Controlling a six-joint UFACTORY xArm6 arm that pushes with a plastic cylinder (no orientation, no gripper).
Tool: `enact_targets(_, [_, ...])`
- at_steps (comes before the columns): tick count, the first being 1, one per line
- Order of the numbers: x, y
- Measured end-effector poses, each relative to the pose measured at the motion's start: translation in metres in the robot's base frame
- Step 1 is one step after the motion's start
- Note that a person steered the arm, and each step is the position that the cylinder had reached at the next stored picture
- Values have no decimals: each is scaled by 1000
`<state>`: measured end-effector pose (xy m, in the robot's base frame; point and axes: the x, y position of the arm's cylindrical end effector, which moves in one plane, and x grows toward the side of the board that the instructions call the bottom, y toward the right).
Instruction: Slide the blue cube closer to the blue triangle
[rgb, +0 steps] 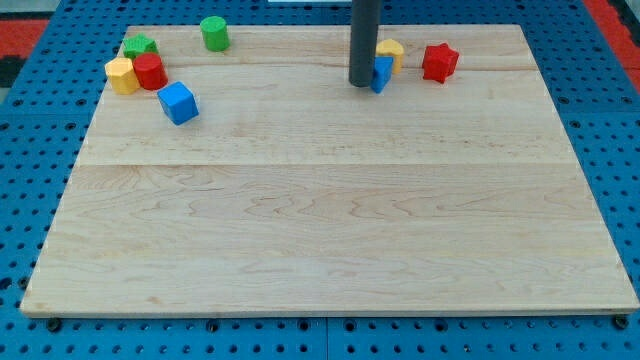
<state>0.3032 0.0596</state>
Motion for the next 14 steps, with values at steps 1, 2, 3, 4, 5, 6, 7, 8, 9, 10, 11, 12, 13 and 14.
enact_targets(1, [-9,29])
enact_targets(2, [31,-4])
enact_targets(3, [67,-70])
enact_targets(4, [79,-149])
enact_targets(5, [72,-220])
enact_targets(6, [95,-240])
enact_targets(7, [78,-295])
enact_targets(8, [47,-260])
enact_targets(9, [27,-167])
enact_targets(10, [14,-78])
enact_targets(11, [23,-45])
enact_targets(12, [25,-38])
enact_targets(13, [26,-24])
enact_targets(14, [-18,6])
